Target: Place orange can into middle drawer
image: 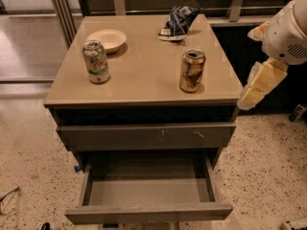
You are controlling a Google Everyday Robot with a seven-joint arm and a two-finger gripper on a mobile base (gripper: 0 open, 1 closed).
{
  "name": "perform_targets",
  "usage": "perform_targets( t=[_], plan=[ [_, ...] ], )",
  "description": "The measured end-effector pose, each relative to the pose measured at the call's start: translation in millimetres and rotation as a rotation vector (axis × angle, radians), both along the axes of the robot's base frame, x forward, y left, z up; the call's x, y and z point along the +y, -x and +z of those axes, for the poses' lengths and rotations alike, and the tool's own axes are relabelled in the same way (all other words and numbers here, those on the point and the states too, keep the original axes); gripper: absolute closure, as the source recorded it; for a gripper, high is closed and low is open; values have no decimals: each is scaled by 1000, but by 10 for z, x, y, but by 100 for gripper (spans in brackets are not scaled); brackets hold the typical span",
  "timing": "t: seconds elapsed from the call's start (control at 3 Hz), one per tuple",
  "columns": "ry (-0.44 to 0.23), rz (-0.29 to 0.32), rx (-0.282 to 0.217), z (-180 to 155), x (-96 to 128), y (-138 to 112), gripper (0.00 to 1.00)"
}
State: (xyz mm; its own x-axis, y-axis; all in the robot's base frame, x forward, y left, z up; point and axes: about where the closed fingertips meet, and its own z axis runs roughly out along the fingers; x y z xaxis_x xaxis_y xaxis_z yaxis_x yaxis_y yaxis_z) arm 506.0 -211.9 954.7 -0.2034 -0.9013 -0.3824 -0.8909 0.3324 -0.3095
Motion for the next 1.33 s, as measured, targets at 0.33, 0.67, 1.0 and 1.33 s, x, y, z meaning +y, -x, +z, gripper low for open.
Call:
perform_targets(
  t=[0.33,0.67,1.0,1.33],
  plan=[
    [-96,19,-24,-130,124,-394,0],
    [-234,44,-12,-282,287,-766,0],
    [-256,45,2,-350,314,-812,0],
    [-256,45,2,-350,314,-811,0]
  ],
)
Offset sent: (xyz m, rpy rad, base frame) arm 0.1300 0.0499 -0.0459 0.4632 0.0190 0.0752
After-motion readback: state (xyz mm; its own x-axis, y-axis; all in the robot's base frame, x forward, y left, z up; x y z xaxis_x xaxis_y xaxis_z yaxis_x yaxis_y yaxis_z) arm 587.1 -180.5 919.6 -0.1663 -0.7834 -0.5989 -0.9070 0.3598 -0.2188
